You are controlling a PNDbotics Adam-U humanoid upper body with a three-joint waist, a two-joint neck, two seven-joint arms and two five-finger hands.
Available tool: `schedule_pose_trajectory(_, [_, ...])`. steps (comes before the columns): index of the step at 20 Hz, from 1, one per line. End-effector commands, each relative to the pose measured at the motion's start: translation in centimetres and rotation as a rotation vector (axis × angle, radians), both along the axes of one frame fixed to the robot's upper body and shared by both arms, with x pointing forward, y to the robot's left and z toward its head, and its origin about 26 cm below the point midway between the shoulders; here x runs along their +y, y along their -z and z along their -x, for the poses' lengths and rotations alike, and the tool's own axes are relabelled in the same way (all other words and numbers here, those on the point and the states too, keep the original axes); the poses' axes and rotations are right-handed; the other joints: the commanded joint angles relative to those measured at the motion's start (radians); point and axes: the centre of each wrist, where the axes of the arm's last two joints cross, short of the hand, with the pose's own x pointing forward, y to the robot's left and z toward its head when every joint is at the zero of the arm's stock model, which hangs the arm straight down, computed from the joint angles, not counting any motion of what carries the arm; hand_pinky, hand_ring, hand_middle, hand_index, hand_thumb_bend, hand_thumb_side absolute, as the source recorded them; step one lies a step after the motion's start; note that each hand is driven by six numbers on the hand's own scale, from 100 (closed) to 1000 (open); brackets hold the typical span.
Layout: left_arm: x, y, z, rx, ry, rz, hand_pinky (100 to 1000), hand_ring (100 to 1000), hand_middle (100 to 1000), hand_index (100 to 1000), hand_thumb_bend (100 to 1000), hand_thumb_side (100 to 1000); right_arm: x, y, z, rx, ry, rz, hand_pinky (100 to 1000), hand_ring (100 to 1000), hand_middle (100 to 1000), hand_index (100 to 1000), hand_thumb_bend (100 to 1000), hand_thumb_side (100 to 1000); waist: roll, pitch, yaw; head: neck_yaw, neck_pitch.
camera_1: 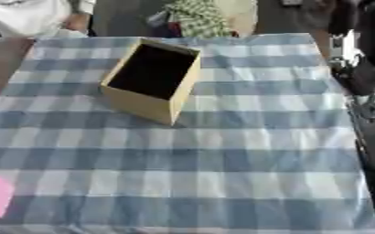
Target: Pick up objects on the table and place them in the box.
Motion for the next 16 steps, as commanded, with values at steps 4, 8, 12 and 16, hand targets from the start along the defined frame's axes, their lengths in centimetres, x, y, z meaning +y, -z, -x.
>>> schedule_pose_trajectory(4, [0.9,-0.8,-0.3,0.015,-0.01,-0.097,807,892,910,958,458,265,0.1,-0.9,0.1,-0.026,-0.009,0.006,792,626,613,784,100,800,0.002,-0.005,-0.002,0.003,0.006])
schedule_pose_trajectory(8, [1.0,-0.8,-0.4,0.018,-0.003,-0.09,810,896,913,959,521,296,0.2,-0.9,0.0,-0.024,-0.01,0.004,791,623,611,784,100,800,0.001,-0.004,-0.002,0.001,0.006])
schedule_pose_trajectory(12, [0.5,-1.8,-0.5,-0.008,0.015,-0.116,824,900,918,963,558,317,0.2,-0.8,0.1,-0.02,-0.011,0.003,791,622,609,783,100,799,0.001,-0.005,0.001,0.002,0.006])
schedule_pose_trajectory(16, [-0.3,-2.9,-0.4,-0.058,0.034,-0.124,825,902,919,964,571,335,0.2,-0.8,0.1,-0.016,-0.011,0.001,790,620,608,782,100,799,0.002,-0.005,0.001,0.03,0.006])
